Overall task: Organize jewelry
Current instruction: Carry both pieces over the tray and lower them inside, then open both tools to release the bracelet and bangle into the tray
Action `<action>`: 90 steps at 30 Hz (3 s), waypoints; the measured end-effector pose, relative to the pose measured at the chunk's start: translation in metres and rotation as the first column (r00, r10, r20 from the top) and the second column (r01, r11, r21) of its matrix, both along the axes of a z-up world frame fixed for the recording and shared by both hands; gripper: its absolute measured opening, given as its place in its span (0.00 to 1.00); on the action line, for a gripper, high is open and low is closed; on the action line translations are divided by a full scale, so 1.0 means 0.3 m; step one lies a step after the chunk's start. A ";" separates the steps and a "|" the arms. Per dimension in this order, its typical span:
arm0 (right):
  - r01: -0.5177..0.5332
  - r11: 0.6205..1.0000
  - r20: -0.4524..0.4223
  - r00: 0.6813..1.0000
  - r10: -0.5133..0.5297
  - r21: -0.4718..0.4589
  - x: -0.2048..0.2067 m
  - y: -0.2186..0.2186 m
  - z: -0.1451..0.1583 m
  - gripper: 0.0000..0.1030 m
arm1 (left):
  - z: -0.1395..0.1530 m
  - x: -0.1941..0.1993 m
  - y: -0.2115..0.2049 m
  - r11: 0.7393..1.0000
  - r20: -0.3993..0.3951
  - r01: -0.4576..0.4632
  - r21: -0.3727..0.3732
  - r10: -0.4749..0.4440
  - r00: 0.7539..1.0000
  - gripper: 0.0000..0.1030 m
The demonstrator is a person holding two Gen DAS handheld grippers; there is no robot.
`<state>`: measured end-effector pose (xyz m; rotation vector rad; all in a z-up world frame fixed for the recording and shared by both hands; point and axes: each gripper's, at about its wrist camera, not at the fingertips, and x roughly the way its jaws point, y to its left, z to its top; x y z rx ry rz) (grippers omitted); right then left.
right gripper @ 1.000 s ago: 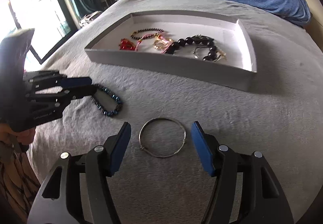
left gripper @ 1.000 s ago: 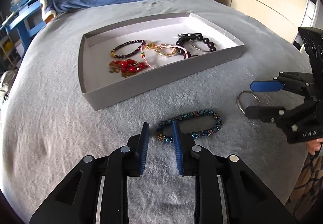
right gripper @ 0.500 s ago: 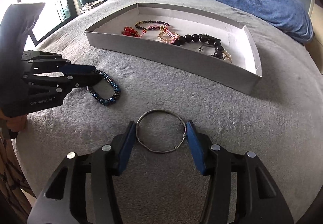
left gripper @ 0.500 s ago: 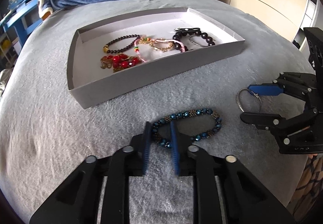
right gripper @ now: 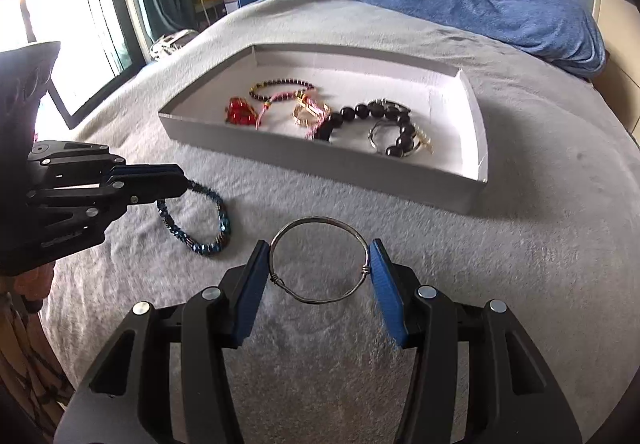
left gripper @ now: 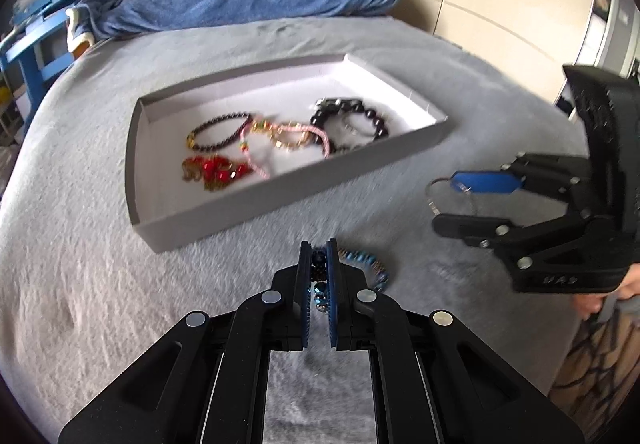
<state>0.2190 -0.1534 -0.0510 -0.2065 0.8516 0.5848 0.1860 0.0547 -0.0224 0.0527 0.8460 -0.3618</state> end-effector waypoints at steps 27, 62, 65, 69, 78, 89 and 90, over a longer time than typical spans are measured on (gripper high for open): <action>0.044 0.991 0.030 0.998 -0.048 0.129 0.137 0.014 0.177 0.49 | 0.269 0.115 0.041 0.989 0.140 -0.064 -0.130 0.082 0.987 0.07; 0.099 0.990 -0.058 0.994 -0.094 0.095 0.445 0.087 0.088 0.49 | 0.200 0.369 0.087 0.989 0.074 -0.124 -0.084 0.131 0.989 0.07; 0.102 0.992 -0.068 0.993 -0.096 0.077 0.458 0.100 0.065 0.49 | 0.181 0.373 0.085 0.989 0.062 -0.127 -0.072 0.131 0.989 0.07; 0.102 0.994 -0.082 0.992 -0.098 0.049 0.468 0.114 0.039 0.49 | 0.146 0.382 0.076 0.991 0.035 -0.123 -0.043 0.125 0.992 0.07; 0.096 0.995 -0.099 0.991 -0.093 0.025 0.467 0.119 0.019 0.49 | 0.105 0.388 0.082 0.990 -0.011 -0.136 -0.021 0.136 0.991 0.07; 0.093 0.995 -0.075 0.993 -0.089 0.048 0.446 0.105 0.062 0.51 | 0.125 0.372 0.112 0.985 -0.012 -0.165 -0.052 0.164 0.986 0.27; 0.093 0.995 -0.073 0.993 -0.089 0.048 0.444 0.103 0.065 0.51 | 0.129 0.368 0.112 0.985 -0.007 -0.161 -0.054 0.161 0.987 0.31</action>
